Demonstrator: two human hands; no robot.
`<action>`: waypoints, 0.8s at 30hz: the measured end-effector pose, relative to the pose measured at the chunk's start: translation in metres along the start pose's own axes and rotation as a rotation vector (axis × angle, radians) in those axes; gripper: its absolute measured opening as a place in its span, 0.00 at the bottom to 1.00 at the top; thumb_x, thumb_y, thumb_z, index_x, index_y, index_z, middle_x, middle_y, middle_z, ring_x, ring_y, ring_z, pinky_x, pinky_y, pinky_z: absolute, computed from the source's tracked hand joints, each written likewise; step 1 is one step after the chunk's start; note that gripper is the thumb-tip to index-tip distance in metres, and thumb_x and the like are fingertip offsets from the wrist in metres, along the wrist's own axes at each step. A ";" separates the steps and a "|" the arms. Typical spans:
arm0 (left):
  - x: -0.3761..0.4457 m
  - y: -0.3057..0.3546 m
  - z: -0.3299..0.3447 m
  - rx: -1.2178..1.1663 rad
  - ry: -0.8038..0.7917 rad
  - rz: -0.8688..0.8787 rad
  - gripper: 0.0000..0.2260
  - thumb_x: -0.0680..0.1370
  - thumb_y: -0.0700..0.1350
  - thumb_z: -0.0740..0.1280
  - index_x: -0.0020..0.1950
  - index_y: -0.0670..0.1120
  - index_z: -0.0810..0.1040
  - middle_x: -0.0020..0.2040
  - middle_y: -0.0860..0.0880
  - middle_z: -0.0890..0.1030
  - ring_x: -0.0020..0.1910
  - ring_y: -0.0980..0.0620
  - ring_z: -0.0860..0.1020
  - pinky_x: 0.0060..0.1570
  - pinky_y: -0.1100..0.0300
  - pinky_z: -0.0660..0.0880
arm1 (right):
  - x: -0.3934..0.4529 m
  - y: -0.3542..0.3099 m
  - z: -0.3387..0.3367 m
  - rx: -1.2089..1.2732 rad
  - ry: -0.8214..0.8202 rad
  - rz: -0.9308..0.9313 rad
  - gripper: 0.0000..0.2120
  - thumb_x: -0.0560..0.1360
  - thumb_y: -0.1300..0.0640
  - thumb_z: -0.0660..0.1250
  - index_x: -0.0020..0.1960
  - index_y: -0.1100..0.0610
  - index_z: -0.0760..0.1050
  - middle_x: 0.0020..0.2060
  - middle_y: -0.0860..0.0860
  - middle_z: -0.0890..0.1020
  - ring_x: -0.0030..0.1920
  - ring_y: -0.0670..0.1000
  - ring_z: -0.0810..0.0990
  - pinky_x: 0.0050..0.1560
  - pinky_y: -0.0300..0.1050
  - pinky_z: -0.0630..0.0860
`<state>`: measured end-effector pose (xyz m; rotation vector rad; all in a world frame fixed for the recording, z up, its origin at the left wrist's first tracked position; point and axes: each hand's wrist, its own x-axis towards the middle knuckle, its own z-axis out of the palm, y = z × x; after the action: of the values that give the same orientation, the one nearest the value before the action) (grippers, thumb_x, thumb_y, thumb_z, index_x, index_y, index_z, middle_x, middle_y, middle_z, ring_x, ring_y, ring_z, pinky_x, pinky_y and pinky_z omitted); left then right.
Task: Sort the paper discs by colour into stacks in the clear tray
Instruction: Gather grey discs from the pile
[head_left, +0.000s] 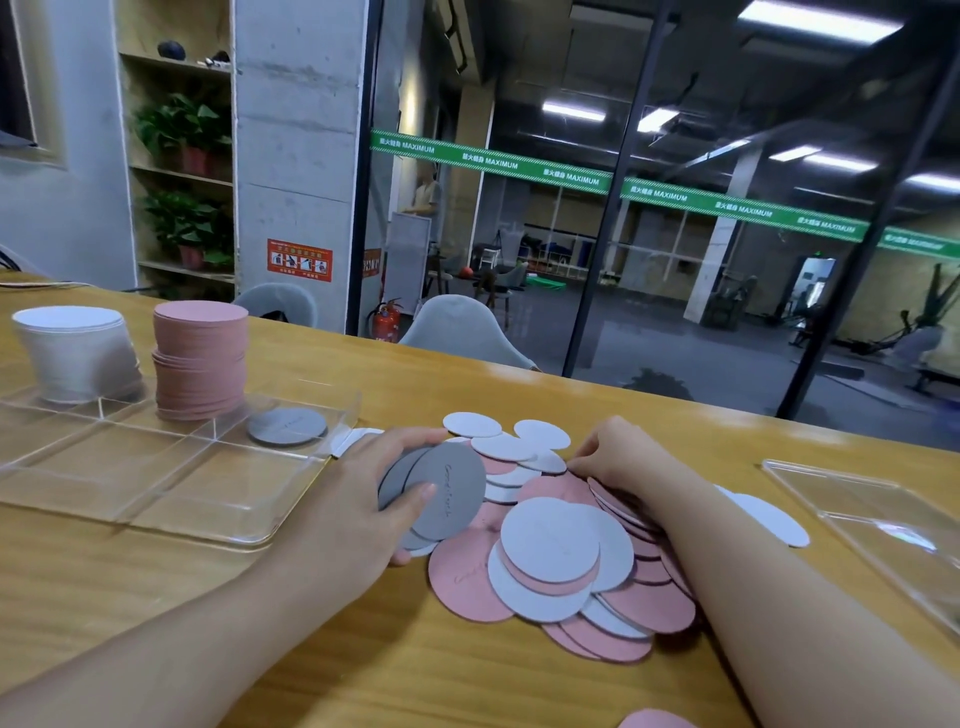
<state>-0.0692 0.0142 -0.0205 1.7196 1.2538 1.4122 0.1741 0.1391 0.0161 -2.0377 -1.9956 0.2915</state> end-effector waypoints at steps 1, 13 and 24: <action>0.000 0.000 0.000 -0.002 -0.002 0.000 0.18 0.77 0.41 0.65 0.53 0.67 0.74 0.53 0.60 0.72 0.46 0.54 0.76 0.30 0.60 0.79 | 0.002 0.000 -0.002 0.018 -0.025 0.015 0.08 0.69 0.55 0.69 0.43 0.60 0.83 0.42 0.58 0.84 0.40 0.55 0.79 0.44 0.46 0.76; 0.001 -0.002 0.001 -0.022 -0.001 0.007 0.19 0.77 0.40 0.66 0.50 0.68 0.74 0.53 0.60 0.72 0.47 0.53 0.76 0.29 0.60 0.79 | 0.014 -0.006 -0.014 -0.079 -0.167 0.028 0.15 0.70 0.50 0.72 0.48 0.61 0.82 0.47 0.56 0.84 0.42 0.54 0.75 0.47 0.46 0.74; 0.000 -0.001 0.000 -0.018 0.002 0.027 0.20 0.77 0.40 0.66 0.50 0.68 0.74 0.45 0.68 0.72 0.44 0.51 0.77 0.29 0.61 0.79 | 0.010 -0.010 -0.004 -0.131 -0.145 -0.022 0.10 0.75 0.54 0.66 0.40 0.60 0.74 0.47 0.54 0.82 0.44 0.56 0.76 0.42 0.45 0.71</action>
<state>-0.0691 0.0149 -0.0216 1.7295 1.2195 1.4365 0.1661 0.1492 0.0241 -2.1267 -2.1746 0.3203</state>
